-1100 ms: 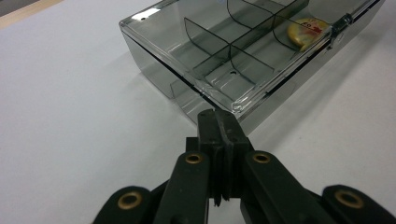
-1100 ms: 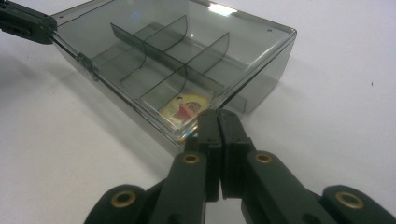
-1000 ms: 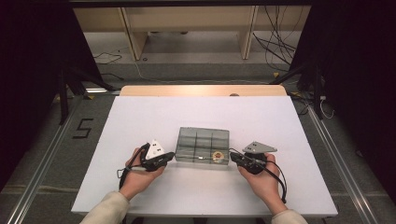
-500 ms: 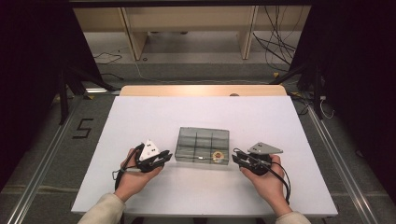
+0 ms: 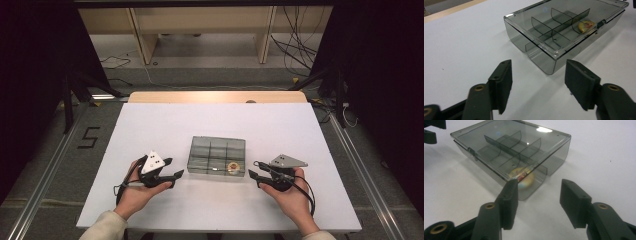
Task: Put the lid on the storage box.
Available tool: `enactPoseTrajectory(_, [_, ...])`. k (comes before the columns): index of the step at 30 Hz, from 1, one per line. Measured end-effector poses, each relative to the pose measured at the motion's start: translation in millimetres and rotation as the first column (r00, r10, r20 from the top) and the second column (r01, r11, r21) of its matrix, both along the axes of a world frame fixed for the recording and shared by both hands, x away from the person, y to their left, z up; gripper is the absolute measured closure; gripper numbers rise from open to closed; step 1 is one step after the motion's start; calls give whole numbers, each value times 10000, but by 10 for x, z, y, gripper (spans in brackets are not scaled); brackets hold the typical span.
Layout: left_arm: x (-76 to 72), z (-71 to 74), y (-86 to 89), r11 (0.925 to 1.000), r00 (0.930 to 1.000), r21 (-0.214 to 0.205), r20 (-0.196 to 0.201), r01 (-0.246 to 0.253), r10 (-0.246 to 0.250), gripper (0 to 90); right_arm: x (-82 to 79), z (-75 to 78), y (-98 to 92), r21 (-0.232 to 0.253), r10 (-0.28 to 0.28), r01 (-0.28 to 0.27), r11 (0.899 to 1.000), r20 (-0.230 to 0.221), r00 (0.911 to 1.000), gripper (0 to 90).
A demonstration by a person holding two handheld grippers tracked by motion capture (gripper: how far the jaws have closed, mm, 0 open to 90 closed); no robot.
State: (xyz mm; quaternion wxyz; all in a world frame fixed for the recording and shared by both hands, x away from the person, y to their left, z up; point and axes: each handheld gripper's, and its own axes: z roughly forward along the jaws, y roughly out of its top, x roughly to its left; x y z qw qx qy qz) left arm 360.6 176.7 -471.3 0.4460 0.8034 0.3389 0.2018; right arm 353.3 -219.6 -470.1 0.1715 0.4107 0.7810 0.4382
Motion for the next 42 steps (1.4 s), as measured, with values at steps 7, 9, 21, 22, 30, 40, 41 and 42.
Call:
enactPoseTrajectory(7, [-58,-26,40,9999,9998,59,-96,152,-151,311,-28,-14,-46,-102,196,-196,9998,-54,9998,398])
enactPoseTrajectory(9, [-75,-27,54,9999,9999,61,-61,140,-140,309,-38,-18,-61,-114,210,-211,9997,-51,9998,370])
enactPoseTrajectory(21, [-150,-65,177,9995,9999,327,-105,23,-20,288,-119,-55,-229,-327,20,-24,9995,-119,9999,323])
enactPoseTrajectory(22, [-156,-70,186,9995,9999,323,-124,7,-3,286,-129,-56,-241,-324,-18,14,9995,-116,9999,321])
enactPoseTrajectory(30, [-193,-115,237,9984,9995,561,-299,-57,74,274,-183,-78,-323,-477,-154,147,9988,-154,9998,309])
enactPoseTrajectory(40, [-175,-133,275,9973,9987,663,-393,-308,335,263,-201,-109,-371,-675,-250,228,9975,-321,9992,280])
enactPoseTrajectory(41, [-165,-142,281,9966,9984,728,-400,-373,402,255,-201,-116,-373,-728,-282,257,9970,-339,9990,276])
enactPoseTrajectory(42, [-154,-153,285,9964,9979,724,-428,-451,483,248,-200,-122,-379,-855,-287,257,9960,-345,9990,270])
